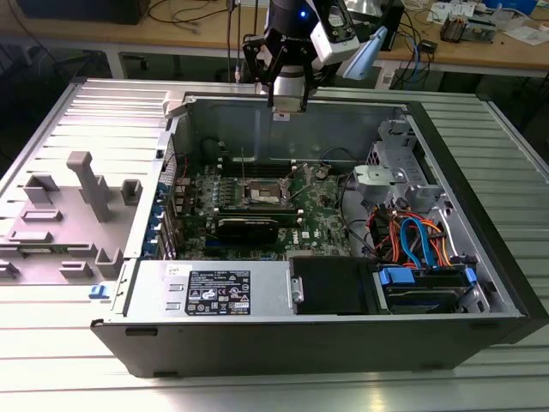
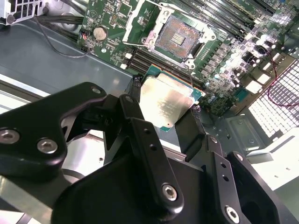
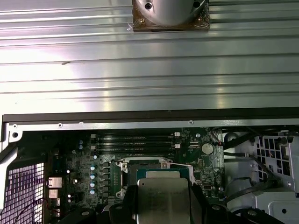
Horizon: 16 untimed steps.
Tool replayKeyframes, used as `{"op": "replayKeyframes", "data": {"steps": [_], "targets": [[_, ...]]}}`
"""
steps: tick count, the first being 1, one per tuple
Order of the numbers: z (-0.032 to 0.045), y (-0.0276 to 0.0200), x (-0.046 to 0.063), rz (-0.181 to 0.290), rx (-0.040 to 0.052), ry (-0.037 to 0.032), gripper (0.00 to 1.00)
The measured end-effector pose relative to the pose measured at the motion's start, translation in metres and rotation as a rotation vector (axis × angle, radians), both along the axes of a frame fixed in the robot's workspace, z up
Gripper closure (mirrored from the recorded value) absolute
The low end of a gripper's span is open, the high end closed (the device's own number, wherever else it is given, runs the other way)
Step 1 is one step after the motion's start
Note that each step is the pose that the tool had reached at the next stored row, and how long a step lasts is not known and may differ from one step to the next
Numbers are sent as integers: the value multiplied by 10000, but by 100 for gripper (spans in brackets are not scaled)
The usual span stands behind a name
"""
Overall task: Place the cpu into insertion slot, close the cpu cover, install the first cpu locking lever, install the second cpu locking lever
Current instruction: 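Place the cpu into insertion slot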
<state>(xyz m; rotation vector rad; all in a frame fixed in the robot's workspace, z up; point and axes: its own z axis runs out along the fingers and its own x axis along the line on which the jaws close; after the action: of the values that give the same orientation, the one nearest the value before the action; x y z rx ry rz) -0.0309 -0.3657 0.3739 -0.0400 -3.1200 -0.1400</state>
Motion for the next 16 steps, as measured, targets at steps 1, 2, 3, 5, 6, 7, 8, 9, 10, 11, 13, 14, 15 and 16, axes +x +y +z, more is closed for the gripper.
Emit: {"op": "replayKeyframes", "data": {"steps": [1,2,3,5,6,7,8,9,10,11,13,14,15,16], "targets": [[0,0,0,0,0,-1,45],[0,0,0,0,0,0,45],[0,0,0,0,0,0,45],[0,-1,0,0,0,0,45],[0,-1,0,0,0,0,45],[0,-1,0,-1,0,0,45],[0,-1,0,-12,-1,0,45],[-1,-1,0,-70,-2,0,45],[-2,-1,1,-178,-5,1,45],[-4,-1,0,-351,-7,1,45],[-7,-1,0,-484,-6,1,45],[-7,-1,0,-485,-6,0,45],[-7,-1,0,-486,-6,0,45],[-7,-1,0,-486,-6,0,45]]}}
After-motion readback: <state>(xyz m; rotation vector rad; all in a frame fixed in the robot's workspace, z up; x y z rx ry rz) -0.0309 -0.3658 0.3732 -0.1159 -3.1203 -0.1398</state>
